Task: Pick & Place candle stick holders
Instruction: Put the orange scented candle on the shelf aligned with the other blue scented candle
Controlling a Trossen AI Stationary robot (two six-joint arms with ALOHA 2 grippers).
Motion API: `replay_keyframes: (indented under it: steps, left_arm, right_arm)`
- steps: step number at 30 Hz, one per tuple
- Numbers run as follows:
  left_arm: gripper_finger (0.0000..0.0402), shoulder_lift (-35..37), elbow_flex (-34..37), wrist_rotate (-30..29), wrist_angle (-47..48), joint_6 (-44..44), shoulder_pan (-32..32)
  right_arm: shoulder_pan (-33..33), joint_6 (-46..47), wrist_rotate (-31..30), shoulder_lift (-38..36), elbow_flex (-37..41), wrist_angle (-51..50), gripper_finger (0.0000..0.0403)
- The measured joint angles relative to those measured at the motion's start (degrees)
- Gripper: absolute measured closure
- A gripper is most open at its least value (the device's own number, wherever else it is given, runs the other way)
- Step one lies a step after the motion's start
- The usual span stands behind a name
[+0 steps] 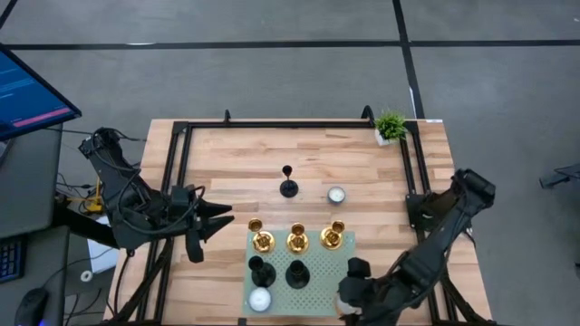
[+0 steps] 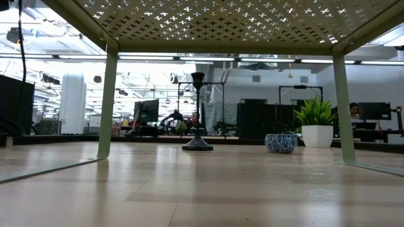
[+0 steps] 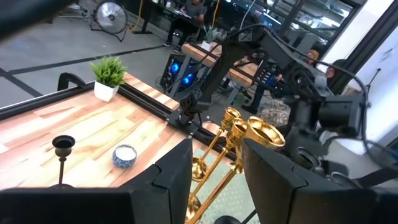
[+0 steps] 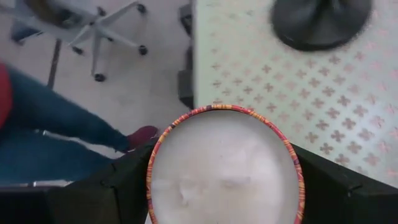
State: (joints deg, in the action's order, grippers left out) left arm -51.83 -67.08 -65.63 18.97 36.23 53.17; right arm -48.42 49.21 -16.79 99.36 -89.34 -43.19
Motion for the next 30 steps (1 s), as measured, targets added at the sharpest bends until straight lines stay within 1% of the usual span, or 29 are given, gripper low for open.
replay_keyframes:
  steps: [7, 10, 16, 27, 30]
  left_arm:
    - [0.0262, 0.0, 0.0, 0.0, -0.6, 0.0, 0.0]
    - [0.0262, 0.0, 0.0, 0.0, -0.6, 0.0, 0.0]
    - [0.0262, 0.0, 0.0, 0.0, -1.0, 0.0, 0.0]
    - [0.0262, 0.0, 0.0, 1.4, -1.7, 0.0, 0.0]
    - [0.0262, 0.0, 0.0, 1.4, -1.9, 0.0, 0.0]
  right_arm:
    - [2.4, 13.0, -1.3, 3.2, -0.5, 2.5, 0.0116]
    - [2.4, 16.5, -1.8, 3.2, -0.5, 4.3, 0.0116]
    - [2.5, 17.3, -6.7, 3.1, -0.4, 7.5, 0.0116]
    - [3.3, 16.4, -8.8, 3.1, -0.4, 8.8, 0.0116]
    - [3.8, 16.0, -8.9, 4.2, -0.4, 8.8, 0.0116]
